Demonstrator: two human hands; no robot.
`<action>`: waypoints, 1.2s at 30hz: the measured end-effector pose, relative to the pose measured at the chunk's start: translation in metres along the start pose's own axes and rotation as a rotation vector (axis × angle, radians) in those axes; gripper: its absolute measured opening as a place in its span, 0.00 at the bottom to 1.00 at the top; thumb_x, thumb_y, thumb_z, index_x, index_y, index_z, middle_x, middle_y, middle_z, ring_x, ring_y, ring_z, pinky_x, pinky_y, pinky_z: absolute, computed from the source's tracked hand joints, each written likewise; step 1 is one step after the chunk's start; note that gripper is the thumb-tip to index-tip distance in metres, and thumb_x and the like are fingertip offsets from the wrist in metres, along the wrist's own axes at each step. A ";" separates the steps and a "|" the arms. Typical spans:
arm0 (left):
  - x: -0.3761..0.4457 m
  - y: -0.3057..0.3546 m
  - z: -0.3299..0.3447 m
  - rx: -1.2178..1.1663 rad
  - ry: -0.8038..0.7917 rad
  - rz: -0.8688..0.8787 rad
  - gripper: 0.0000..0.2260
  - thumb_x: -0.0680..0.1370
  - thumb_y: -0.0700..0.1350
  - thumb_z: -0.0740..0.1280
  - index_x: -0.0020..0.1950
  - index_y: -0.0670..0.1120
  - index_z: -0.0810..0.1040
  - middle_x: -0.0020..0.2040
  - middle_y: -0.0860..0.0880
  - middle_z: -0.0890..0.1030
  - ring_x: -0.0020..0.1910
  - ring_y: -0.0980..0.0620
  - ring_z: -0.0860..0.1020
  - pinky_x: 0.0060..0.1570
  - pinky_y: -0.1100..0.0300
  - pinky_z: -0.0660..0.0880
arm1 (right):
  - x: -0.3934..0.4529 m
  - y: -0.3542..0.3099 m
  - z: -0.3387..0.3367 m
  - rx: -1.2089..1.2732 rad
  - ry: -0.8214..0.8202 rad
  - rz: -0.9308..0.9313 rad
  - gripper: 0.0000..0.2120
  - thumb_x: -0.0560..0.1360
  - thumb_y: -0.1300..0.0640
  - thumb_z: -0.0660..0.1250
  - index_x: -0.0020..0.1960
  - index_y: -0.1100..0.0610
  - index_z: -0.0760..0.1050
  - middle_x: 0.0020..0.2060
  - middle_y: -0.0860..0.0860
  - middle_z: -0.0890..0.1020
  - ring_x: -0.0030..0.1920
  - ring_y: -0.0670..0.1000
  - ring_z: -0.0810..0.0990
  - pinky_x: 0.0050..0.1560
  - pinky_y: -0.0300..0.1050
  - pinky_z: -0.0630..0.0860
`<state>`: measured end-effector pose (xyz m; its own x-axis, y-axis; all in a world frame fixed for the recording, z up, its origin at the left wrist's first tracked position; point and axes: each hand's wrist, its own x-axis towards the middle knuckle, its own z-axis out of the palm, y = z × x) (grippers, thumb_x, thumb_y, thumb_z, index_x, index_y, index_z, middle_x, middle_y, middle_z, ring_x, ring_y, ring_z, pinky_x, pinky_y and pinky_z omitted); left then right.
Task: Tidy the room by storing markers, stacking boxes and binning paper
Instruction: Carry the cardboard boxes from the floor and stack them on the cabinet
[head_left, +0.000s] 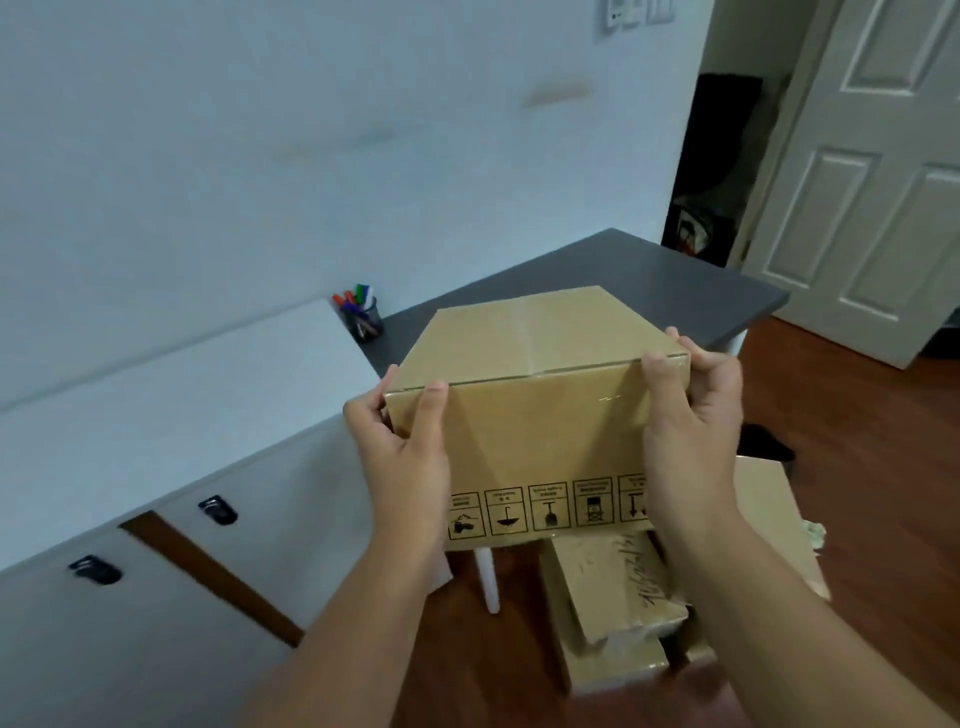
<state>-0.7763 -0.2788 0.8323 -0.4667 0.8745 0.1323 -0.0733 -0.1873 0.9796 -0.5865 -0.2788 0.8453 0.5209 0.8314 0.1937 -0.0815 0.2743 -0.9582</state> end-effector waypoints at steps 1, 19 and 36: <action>0.007 0.008 -0.025 -0.014 0.036 0.023 0.19 0.69 0.60 0.71 0.55 0.60 0.69 0.57 0.63 0.78 0.50 0.66 0.80 0.39 0.68 0.77 | -0.014 -0.001 0.023 0.022 -0.026 -0.004 0.14 0.72 0.41 0.67 0.55 0.45 0.72 0.61 0.35 0.78 0.57 0.29 0.75 0.51 0.33 0.72; 0.063 0.033 -0.445 0.111 0.676 0.208 0.16 0.76 0.52 0.71 0.62 0.56 0.74 0.61 0.59 0.78 0.56 0.65 0.78 0.49 0.71 0.75 | -0.278 0.073 0.358 0.189 -0.718 0.153 0.08 0.80 0.48 0.60 0.55 0.35 0.69 0.63 0.28 0.72 0.60 0.28 0.72 0.58 0.35 0.68; 0.239 -0.008 -0.626 0.309 0.820 0.038 0.11 0.73 0.51 0.75 0.50 0.58 0.75 0.53 0.58 0.82 0.53 0.61 0.80 0.52 0.64 0.75 | -0.306 0.165 0.597 -0.087 -1.026 0.066 0.08 0.82 0.49 0.57 0.59 0.45 0.62 0.73 0.41 0.67 0.70 0.46 0.70 0.63 0.41 0.66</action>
<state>-1.4392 -0.3485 0.7609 -0.9590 0.2509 0.1317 0.1421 0.0236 0.9896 -1.2663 -0.1996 0.7535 -0.4619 0.8669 0.1875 -0.0004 0.2112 -0.9774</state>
